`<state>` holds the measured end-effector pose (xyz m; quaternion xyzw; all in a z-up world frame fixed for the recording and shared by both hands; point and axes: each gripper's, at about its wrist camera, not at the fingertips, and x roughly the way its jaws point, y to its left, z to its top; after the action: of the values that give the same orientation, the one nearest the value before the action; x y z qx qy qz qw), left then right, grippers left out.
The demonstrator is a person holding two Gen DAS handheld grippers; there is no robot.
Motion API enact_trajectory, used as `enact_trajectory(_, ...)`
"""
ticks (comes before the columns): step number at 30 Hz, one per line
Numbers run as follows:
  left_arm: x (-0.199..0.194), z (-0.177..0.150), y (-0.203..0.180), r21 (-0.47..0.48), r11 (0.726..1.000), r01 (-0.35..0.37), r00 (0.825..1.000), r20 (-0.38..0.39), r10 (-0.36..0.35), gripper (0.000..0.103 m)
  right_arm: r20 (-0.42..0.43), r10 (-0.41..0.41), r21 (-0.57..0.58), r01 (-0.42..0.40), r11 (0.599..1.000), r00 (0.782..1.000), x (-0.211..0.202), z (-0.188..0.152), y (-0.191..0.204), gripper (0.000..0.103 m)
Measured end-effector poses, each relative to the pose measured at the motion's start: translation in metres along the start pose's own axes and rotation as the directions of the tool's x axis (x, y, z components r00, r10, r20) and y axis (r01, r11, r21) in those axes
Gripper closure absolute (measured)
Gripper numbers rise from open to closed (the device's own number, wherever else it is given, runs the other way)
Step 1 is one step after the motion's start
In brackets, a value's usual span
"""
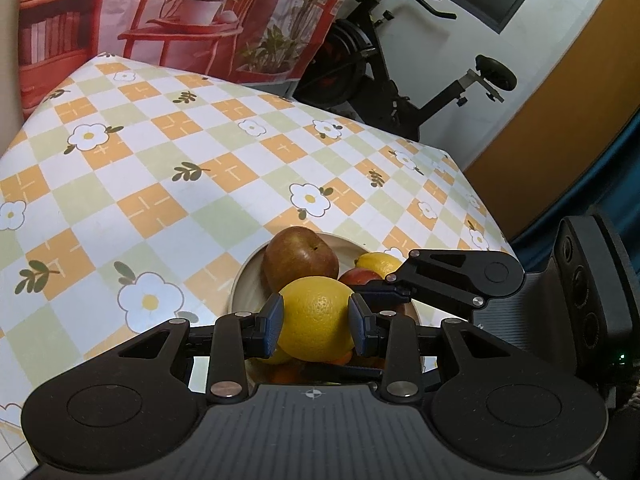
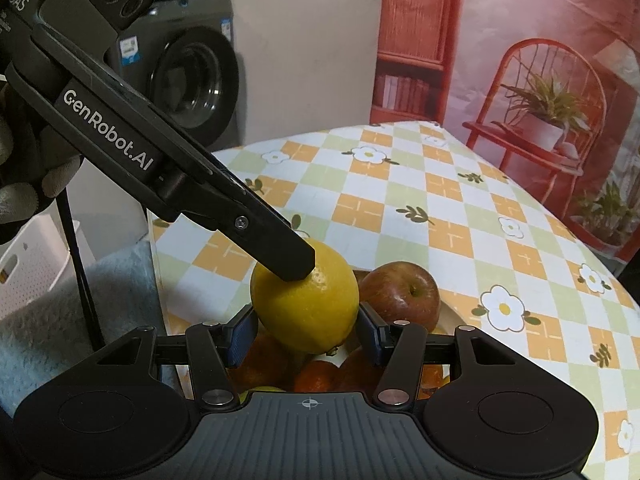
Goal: Organize fruits
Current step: 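Carry the lemon over the plate and lower it onto the fruit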
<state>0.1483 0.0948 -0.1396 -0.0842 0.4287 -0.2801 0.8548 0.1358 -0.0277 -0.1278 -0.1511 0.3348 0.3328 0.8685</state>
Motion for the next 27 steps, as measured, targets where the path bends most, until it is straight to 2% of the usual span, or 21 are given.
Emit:
enact_trajectory(7, -0.001, -0.001, 0.006, -0.013, 1.0, 0.024, 1.0, 0.013, -0.024, 0.066, -0.021, -0.002, -0.001, 0.002, 1.0, 1.0, 0.005, 0.004, 0.0, 0.053)
enact_trajectory(17, 0.007, -0.001, 0.005, -0.01, 0.998, 0.067, 0.998, 0.012, -0.066, 0.066, -0.055, -0.041, -0.075, 0.036, 0.997, 0.998, 0.001, 0.011, 0.003, 0.051)
enact_trajectory(27, 0.013, 0.005, 0.009, -0.034, 0.997, 0.066, 0.997, 0.034, -0.065, 0.066, -0.013, -0.057, -0.047, 0.056, 0.997, 0.998, -0.011, 0.008, -0.005, 0.049)
